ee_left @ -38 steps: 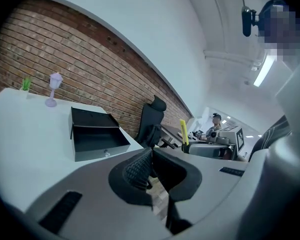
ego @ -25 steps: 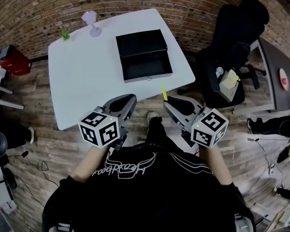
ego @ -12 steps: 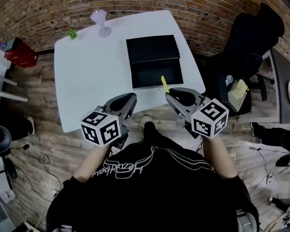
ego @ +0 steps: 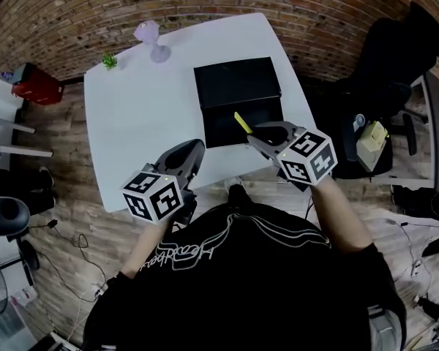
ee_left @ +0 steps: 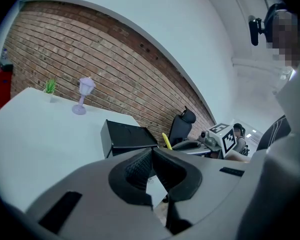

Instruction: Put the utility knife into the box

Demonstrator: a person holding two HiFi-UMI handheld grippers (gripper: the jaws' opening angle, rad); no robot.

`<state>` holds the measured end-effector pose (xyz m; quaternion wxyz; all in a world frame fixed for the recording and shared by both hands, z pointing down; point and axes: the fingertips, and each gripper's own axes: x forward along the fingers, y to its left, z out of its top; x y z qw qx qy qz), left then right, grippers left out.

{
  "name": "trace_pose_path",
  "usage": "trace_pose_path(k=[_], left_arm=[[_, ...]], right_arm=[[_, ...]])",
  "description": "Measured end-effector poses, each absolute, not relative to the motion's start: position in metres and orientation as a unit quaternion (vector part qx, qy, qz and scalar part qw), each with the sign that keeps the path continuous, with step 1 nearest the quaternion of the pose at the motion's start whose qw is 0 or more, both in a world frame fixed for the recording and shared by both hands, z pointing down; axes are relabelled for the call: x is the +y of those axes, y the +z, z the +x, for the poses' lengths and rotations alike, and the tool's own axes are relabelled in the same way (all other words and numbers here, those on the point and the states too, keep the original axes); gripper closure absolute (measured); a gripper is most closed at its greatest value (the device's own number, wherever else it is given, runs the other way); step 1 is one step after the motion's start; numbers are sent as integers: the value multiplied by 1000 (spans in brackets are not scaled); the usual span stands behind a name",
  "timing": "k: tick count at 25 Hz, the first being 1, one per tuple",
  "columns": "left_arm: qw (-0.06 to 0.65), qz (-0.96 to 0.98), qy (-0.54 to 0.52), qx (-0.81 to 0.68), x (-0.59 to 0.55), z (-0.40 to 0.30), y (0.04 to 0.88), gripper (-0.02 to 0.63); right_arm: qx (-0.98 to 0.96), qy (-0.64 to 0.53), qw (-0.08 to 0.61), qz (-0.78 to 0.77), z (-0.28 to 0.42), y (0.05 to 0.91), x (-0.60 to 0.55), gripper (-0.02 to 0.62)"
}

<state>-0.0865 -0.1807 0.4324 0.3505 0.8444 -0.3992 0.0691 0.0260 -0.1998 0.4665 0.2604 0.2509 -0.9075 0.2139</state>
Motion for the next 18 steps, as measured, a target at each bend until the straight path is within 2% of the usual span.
trace_pose_path(k=[18], left_arm=[[348,813,34,-466,-217,-118,430,574]], right_arm=[[-839,142,499,166,31,586,-249,528]])
